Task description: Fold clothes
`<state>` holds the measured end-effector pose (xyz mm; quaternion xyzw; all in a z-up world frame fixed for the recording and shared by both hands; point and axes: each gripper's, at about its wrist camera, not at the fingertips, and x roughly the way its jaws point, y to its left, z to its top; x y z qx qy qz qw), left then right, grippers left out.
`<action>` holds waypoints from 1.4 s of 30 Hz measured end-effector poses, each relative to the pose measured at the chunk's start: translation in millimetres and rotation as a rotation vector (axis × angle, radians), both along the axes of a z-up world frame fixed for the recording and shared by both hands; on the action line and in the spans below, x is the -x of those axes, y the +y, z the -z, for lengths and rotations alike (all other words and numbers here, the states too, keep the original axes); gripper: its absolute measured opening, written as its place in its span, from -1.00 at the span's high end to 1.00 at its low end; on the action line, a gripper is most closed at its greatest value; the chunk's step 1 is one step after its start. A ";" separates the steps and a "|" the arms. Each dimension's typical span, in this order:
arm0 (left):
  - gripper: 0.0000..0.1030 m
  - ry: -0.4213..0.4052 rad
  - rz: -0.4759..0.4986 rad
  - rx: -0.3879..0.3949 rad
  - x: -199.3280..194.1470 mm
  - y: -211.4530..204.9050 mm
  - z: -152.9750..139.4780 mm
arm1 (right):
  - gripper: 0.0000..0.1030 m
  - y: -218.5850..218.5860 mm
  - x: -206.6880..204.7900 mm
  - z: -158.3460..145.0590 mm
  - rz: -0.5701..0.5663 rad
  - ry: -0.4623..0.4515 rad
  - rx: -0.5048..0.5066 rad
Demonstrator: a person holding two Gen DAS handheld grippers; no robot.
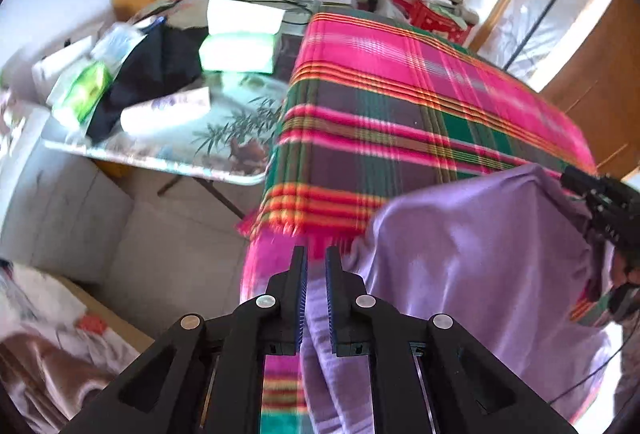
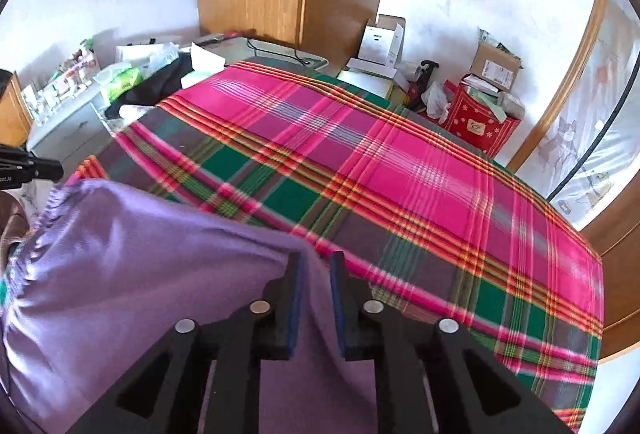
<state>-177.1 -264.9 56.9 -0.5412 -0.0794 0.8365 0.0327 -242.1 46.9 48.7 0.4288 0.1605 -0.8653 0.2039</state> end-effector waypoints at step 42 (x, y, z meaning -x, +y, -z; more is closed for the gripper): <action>0.56 -0.055 -0.178 -0.743 -5.5 -46.2 55.0 | 0.69 -50.3 -74.3 22.2 -0.108 -0.107 0.041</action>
